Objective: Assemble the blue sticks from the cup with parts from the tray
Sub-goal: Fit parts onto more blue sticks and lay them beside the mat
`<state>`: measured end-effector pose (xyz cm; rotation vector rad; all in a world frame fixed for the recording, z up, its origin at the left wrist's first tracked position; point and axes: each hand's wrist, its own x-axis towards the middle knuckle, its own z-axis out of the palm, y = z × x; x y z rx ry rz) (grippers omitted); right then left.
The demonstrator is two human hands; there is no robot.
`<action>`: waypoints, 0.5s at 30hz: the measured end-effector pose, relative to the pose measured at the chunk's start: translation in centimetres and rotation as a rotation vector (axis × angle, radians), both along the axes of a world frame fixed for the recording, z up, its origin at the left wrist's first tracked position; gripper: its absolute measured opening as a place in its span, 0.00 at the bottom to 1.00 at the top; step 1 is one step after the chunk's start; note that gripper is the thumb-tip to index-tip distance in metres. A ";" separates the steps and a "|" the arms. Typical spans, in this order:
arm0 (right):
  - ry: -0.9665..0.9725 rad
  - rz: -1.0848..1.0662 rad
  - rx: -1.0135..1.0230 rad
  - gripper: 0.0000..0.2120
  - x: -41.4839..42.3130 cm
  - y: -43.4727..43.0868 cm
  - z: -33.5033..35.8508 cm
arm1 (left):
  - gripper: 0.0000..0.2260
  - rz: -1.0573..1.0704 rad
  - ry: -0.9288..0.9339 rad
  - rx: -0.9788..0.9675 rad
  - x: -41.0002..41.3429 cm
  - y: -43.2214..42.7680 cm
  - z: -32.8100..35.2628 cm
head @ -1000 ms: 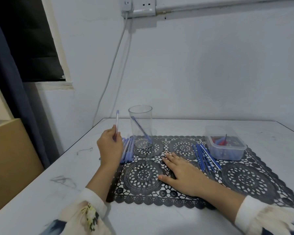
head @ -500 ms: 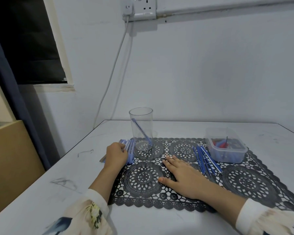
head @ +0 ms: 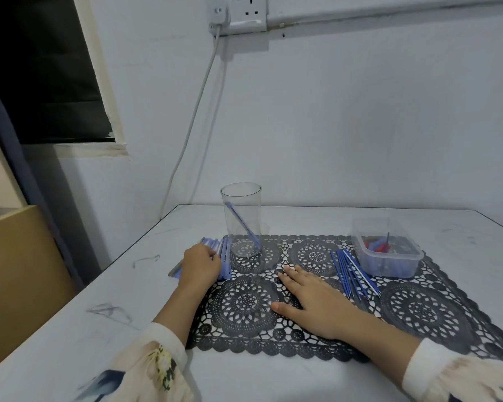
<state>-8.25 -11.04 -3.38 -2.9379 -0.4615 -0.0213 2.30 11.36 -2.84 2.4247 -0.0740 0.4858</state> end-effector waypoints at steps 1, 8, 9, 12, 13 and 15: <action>-0.002 -0.002 -0.001 0.50 -0.1 0.0 0.0 | 0.14 -0.006 -0.023 -0.009 -0.4 -0.1 0.3; -0.016 -0.001 0.001 0.50 -0.3 0.0 0.3 | 0.10 -0.009 -0.335 -0.259 -1.9 -0.6 5.1; -0.013 -0.001 0.002 0.51 -0.3 0.0 0.3 | 0.10 -0.019 -0.388 -0.282 -1.9 -0.8 6.2; -0.004 0.001 -0.001 0.52 -0.3 0.0 0.4 | 0.09 -0.026 -0.437 -0.219 -1.2 -1.4 10.4; 0.001 0.002 0.001 0.52 -0.4 0.0 0.4 | 0.09 -0.024 -0.392 -0.156 -0.6 -1.7 11.8; 0.004 0.004 0.005 0.53 -0.4 0.0 0.4 | 0.08 -0.034 -0.211 0.015 0.8 -2.5 14.4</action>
